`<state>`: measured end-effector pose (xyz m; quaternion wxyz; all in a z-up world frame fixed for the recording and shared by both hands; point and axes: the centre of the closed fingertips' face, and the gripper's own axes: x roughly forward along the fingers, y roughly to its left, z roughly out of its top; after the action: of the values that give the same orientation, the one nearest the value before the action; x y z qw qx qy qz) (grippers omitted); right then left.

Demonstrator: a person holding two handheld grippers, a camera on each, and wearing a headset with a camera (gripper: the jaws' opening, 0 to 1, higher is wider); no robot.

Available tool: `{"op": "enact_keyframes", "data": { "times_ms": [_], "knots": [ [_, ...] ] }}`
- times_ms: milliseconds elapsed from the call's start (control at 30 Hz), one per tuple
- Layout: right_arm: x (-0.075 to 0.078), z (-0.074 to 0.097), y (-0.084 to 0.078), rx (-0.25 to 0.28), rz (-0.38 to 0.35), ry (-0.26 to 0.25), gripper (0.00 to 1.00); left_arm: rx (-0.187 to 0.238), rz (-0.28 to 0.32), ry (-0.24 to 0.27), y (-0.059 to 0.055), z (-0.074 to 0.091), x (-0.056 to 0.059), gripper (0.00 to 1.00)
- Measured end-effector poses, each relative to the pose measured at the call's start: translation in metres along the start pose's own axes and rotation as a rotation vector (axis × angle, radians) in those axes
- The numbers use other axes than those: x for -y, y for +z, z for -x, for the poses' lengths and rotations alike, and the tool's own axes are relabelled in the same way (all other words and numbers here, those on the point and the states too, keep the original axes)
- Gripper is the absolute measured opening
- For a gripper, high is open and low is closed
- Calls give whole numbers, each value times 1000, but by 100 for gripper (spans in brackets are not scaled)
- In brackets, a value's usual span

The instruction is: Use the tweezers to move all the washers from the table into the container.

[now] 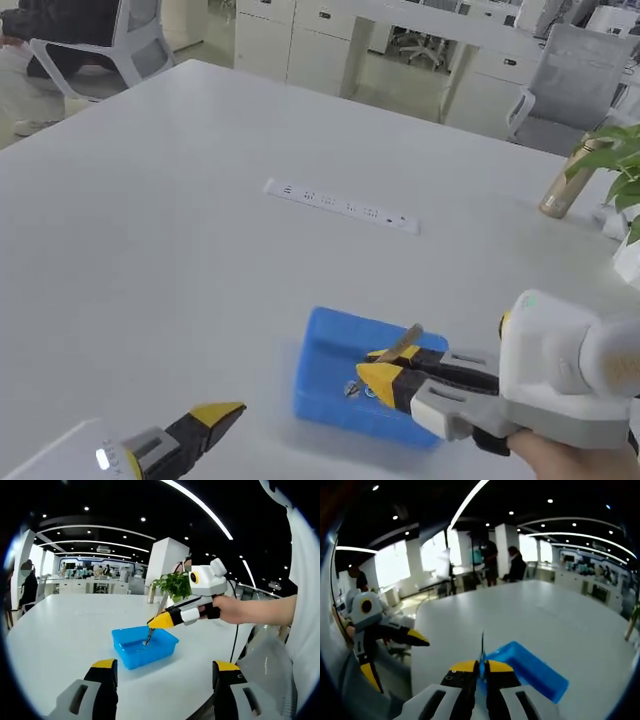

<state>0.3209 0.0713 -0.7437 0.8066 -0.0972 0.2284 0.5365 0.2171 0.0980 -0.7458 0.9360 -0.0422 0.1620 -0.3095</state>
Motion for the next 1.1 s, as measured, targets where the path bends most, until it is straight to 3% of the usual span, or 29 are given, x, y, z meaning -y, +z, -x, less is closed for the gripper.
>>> {"op": "enact_keyframes", "data": {
  "times_ms": [167, 400, 700, 1100],
  "knots": [
    [9, -11, 7, 1, 7, -6, 3, -3, 2, -2, -1, 0, 0, 78],
    [23, -25, 4, -18, -31, -18, 3, -4, -1, 2, -1, 0, -1, 78],
    [40, -42, -16, -87, -54, -27, 3, -1, 5, 11, -2, 0, -2, 77],
    [43, -61, -35, -149, -36, -6, 3, -12, -2, 13, -4, -1, -2, 77]
  ]
}}
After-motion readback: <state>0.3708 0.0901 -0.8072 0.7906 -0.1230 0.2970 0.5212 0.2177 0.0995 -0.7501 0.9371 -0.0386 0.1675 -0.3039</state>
